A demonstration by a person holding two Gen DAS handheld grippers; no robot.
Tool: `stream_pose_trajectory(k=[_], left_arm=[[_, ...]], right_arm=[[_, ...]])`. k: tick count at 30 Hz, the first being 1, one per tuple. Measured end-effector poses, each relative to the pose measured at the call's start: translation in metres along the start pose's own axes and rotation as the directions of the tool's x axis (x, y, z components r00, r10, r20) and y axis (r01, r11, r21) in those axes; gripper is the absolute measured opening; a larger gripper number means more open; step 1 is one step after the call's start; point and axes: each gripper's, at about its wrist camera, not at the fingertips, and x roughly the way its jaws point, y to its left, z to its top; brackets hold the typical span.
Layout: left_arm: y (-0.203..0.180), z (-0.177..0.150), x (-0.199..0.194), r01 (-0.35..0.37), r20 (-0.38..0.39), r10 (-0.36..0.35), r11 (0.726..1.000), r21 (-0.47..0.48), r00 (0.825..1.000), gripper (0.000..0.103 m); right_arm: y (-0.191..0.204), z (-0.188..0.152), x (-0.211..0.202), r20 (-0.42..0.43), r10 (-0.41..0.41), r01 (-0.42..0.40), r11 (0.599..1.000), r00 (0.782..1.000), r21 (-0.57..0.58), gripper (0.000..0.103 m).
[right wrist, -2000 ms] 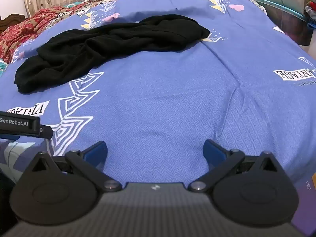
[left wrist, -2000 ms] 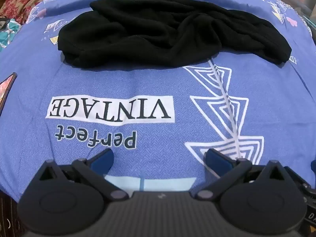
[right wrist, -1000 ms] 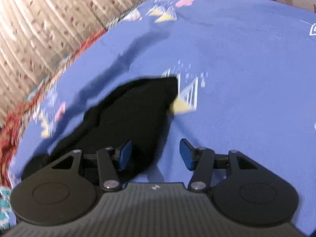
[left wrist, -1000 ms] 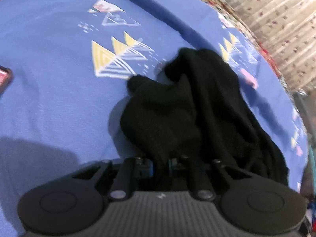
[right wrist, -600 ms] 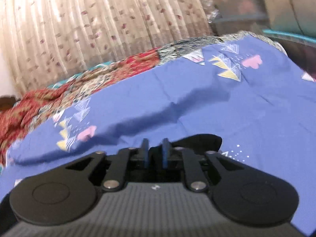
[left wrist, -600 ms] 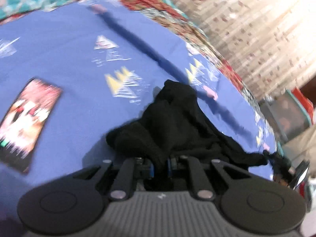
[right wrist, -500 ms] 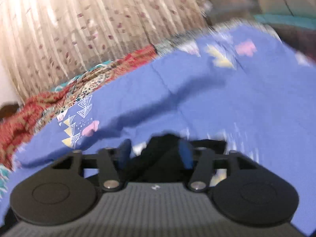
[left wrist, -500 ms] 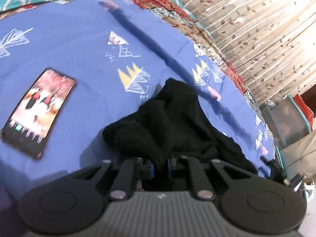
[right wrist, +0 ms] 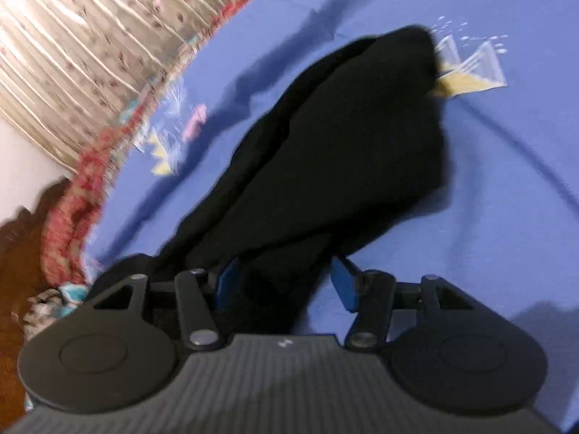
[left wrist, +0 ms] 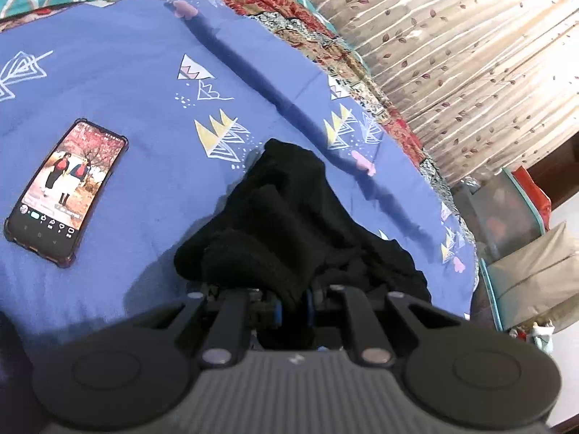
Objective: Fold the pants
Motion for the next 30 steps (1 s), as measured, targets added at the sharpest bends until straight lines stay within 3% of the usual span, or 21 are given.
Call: stream_pose_trajectory(k=[2,4,5,7,10,12,13,16,17,19,21,23,25,28,30], left_arm=[[0.000,-0.001,-0.005,-0.001,0.007,0.001,1.000,0.005,1.000,0.010],[0.000,-0.001,-0.014,0.005,0.020,-0.005,1.000,-0.001,1.000,0.010],[0.000,-0.002,-0.017,0.010,0.025,-0.010,1.000,-0.002,1.000,0.010],[0.001,-0.005,-0.019,0.012,0.022,-0.013,1.000,0.004,1.000,0.010],[-0.001,-0.015,-0.013,0.005,-0.016,-0.004,1.000,0.022,1.000,0.010],[-0.002,-0.024,-0.008,0.007,-0.045,-0.006,0.999,0.032,0.999,0.010],[-0.002,-0.029,-0.005,0.006,-0.067,-0.003,0.999,0.042,0.998,0.010],[-0.004,-0.045,0.006,-0.038,-0.148,0.054,0.993,0.114,0.988,0.013],[-0.004,-0.050,0.009,-0.046,-0.177,0.069,0.990,0.135,0.982,0.014],[-0.003,-0.058,0.007,-0.047,-0.211,0.085,0.983,0.179,0.974,0.017],[-0.001,-0.056,-0.008,-0.019,-0.204,0.061,0.979,0.201,0.977,0.018],[0.001,-0.047,-0.030,0.041,-0.172,-0.007,0.980,0.197,0.985,0.021],[0.001,-0.030,-0.048,0.066,-0.094,-0.049,0.980,0.188,0.994,0.028],[-0.003,0.003,-0.042,0.069,0.018,-0.072,0.986,0.150,0.997,0.034],[-0.018,0.021,-0.012,0.045,0.044,-0.056,0.975,0.219,0.997,0.038]], right_arm=[[0.008,0.009,0.015,0.028,-0.015,0.015,1.000,1.000,-0.019,0.057],[0.011,0.019,0.022,0.025,-0.056,0.057,0.998,0.998,-0.021,0.022],[0.012,0.025,0.016,0.032,-0.054,0.054,0.999,0.998,-0.001,0.021],[0.015,0.024,-0.022,0.132,-0.023,0.031,0.998,0.991,-0.058,0.018],[0.036,0.011,-0.105,0.338,0.058,0.030,0.968,0.939,-0.249,0.012],[0.030,-0.005,-0.157,0.412,0.062,0.065,0.956,0.909,-0.285,0.012],[0.021,-0.016,-0.179,0.426,0.042,0.090,0.954,0.904,-0.286,0.012],[-0.010,-0.047,-0.203,0.372,-0.088,0.211,0.929,0.924,-0.303,0.022],[-0.025,-0.057,-0.203,0.333,-0.165,0.274,0.910,0.928,-0.311,0.025],[-0.055,-0.063,-0.204,0.299,-0.343,0.419,0.873,0.891,-0.249,0.032],[-0.081,-0.055,-0.216,0.293,-0.398,0.450,0.882,0.869,-0.139,0.032],[-0.089,-0.036,-0.228,0.326,-0.378,0.422,0.904,0.867,-0.074,0.032],[-0.080,-0.014,-0.226,0.355,-0.346,0.401,0.911,0.869,-0.094,0.040],[-0.060,0.027,-0.206,0.370,-0.240,0.307,0.943,0.897,-0.132,0.049],[-0.046,0.056,-0.178,0.350,-0.154,0.218,0.964,0.924,-0.153,0.058]])
